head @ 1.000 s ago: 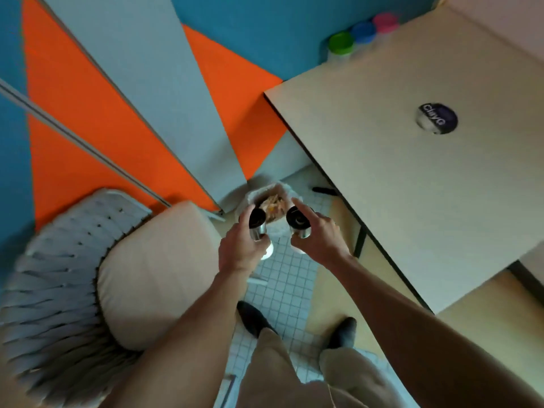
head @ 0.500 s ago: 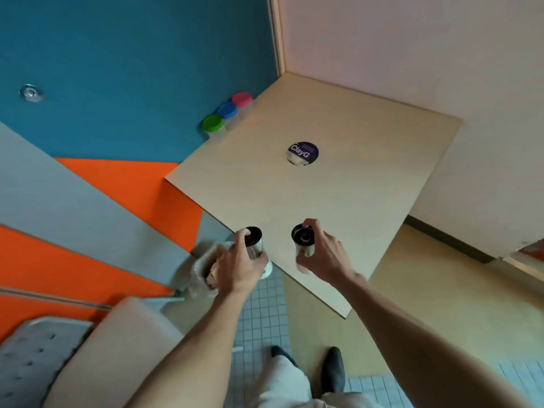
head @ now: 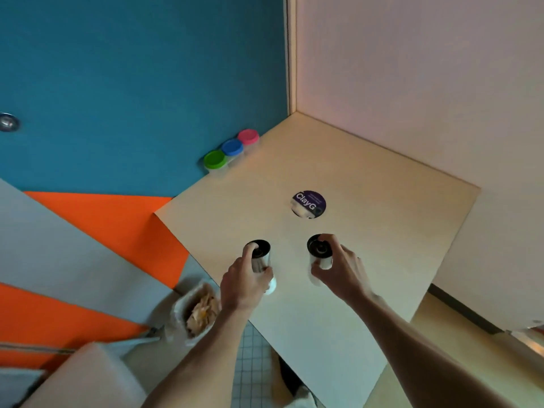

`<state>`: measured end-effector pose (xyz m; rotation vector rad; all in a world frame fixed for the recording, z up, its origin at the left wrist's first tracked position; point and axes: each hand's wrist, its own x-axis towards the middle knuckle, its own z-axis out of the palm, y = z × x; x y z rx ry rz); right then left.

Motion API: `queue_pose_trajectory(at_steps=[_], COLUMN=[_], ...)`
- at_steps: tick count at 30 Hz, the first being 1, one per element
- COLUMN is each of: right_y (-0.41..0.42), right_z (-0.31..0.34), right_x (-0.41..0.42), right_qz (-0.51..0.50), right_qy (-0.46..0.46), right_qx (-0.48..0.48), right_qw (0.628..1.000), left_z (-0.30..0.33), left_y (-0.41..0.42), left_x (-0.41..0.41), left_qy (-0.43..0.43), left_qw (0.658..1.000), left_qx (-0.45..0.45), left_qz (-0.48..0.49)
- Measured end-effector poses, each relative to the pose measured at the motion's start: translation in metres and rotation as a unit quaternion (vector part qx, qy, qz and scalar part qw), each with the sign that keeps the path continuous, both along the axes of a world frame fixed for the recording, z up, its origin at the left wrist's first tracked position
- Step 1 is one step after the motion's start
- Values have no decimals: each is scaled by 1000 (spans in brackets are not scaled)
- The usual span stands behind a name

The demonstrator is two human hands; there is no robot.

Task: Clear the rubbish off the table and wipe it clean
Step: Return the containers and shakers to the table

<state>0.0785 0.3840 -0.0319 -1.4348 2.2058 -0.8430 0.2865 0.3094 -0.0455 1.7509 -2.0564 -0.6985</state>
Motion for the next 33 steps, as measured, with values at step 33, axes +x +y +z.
queue_pose_trajectory(at_steps=[33], right_y=[-446], right_z=[-43], right_x=[-80], right_qz=[99], right_qy=[-26], right_qx=[-13], right_qw=[995], left_z=[-34], left_y=[-339], left_x=[-12], left_qy=[18], left_qw=[954], left_qx=[-31], left_qz=[298])
